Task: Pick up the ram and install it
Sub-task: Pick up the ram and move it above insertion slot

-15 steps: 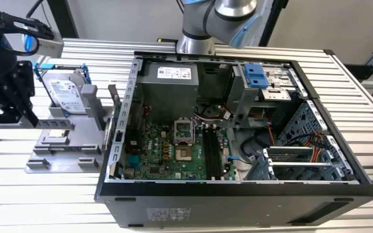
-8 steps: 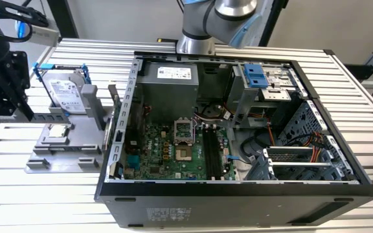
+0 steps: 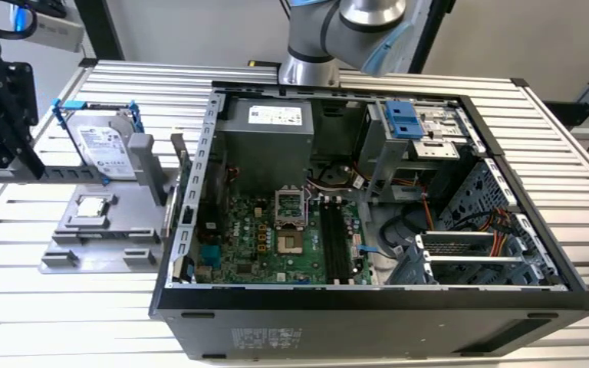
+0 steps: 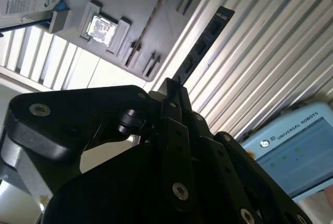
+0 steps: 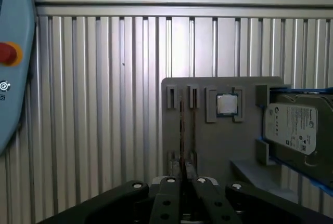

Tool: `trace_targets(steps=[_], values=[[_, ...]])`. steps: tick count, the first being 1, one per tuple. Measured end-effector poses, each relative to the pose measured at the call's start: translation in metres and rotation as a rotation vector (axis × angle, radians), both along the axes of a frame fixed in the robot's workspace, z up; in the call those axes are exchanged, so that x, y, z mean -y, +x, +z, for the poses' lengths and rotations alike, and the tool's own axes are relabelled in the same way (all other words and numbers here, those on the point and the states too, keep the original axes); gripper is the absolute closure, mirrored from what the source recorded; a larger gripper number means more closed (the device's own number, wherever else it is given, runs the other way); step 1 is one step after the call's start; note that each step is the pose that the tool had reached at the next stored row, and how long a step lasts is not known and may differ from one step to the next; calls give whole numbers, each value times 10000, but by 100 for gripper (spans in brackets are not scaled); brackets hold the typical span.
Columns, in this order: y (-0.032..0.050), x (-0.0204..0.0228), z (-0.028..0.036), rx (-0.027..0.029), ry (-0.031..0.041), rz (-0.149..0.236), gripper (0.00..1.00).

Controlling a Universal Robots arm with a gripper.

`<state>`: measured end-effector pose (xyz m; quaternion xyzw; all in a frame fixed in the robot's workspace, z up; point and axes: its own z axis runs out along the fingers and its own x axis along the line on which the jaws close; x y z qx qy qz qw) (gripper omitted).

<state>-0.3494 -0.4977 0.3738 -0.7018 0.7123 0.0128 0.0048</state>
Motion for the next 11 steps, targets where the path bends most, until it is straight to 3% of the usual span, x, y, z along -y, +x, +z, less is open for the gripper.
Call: trace_targets(steps=[6,11], values=[[-1,-1,127,0,0,-2,100],[-1,-1,141,7,2,-2,100]])
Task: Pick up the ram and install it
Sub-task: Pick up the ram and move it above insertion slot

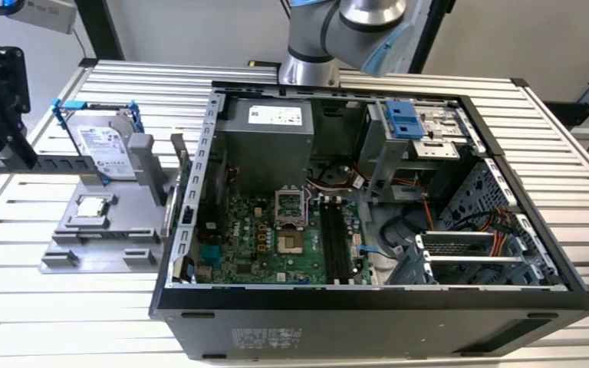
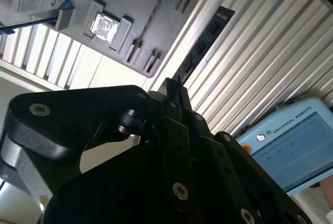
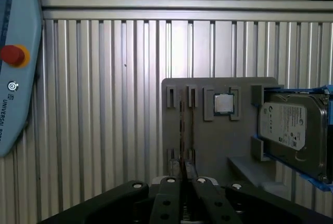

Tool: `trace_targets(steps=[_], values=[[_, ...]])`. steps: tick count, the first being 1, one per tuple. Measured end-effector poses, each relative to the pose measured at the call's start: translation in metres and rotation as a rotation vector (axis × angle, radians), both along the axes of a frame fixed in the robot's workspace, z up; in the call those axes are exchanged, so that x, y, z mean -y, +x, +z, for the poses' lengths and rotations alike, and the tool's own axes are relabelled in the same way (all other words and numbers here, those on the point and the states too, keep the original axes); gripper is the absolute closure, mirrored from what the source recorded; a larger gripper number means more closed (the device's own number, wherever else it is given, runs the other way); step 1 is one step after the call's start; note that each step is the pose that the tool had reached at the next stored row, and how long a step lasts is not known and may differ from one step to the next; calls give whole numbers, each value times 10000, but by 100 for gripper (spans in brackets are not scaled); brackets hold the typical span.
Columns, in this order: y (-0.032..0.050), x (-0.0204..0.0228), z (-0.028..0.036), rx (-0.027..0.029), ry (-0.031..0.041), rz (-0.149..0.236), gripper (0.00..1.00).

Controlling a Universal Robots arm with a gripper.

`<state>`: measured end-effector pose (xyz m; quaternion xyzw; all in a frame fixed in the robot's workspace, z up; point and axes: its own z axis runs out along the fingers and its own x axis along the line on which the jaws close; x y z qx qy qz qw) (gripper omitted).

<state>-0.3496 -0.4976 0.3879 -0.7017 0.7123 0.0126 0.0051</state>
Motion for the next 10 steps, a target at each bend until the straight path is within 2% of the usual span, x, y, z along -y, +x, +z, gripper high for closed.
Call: trace_targets(steps=[4,10], values=[[35,0,2,-3,-2,0,100],[197,0,1,-22,-1,5,100]])
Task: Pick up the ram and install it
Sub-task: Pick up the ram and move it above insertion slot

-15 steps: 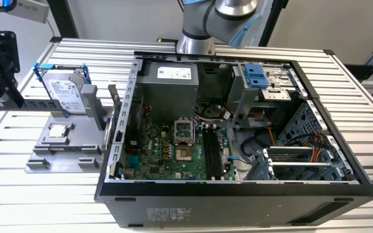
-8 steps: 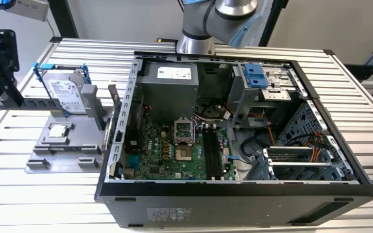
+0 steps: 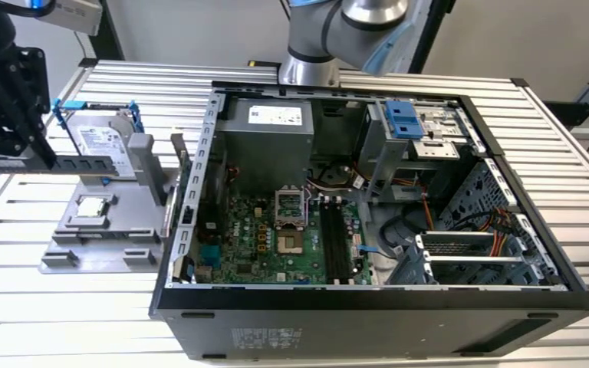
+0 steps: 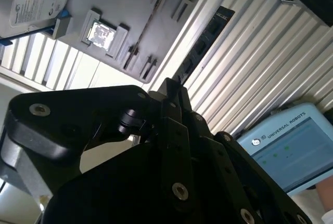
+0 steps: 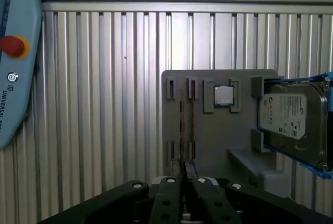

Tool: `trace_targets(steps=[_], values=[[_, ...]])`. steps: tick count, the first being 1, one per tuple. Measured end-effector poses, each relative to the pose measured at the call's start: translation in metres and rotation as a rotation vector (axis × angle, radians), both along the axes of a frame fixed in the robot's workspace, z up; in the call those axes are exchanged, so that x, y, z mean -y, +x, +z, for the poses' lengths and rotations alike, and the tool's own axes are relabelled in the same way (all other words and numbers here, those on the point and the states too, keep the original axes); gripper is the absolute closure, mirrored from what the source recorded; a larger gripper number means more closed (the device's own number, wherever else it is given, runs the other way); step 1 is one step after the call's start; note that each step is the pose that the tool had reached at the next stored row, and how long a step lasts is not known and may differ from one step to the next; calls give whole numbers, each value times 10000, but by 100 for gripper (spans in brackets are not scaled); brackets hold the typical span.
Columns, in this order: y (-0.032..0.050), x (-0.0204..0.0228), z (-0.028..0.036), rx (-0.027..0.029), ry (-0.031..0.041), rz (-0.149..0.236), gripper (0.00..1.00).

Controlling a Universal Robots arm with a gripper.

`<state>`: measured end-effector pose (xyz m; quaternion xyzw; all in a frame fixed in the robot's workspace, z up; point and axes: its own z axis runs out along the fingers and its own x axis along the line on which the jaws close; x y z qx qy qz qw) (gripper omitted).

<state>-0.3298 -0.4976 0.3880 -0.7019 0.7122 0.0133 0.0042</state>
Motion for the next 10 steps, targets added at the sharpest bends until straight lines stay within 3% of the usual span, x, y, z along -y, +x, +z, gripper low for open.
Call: trace_targets(steps=[10], values=[[295,1,0,-35,-1,149,100]])
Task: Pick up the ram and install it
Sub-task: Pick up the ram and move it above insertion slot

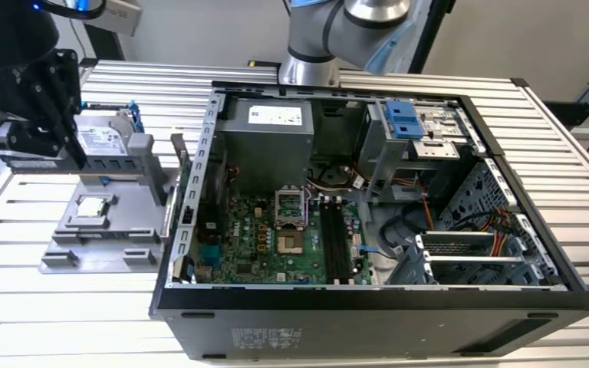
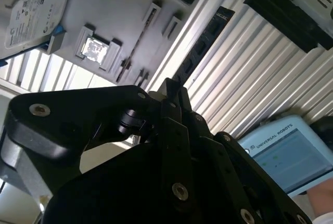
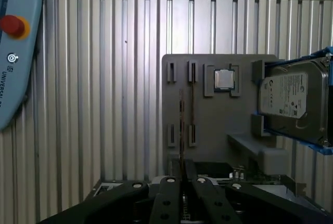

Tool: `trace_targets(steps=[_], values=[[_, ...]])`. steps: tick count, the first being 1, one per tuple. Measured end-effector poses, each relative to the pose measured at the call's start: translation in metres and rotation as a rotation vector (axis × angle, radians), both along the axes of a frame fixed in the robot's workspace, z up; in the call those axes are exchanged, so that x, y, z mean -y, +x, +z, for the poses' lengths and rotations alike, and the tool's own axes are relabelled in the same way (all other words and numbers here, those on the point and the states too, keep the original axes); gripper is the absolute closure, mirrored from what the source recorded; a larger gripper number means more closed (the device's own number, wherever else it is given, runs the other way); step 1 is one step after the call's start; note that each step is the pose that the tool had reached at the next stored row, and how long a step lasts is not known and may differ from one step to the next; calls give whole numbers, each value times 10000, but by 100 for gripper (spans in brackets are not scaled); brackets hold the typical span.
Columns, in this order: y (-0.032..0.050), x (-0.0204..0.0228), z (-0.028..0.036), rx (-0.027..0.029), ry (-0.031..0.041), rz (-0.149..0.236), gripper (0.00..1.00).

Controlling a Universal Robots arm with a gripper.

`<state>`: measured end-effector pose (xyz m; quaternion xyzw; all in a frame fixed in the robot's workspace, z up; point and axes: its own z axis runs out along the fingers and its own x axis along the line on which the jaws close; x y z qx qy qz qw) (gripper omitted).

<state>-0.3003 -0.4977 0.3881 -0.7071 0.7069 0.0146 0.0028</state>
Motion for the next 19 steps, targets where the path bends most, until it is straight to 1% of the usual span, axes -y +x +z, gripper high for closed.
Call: trace_targets(steps=[8,15,19], values=[[210,1,0,-10,1,266,100],[398,2,0,-43,1,431,100],[524,5,0,-74,1,476,100]])
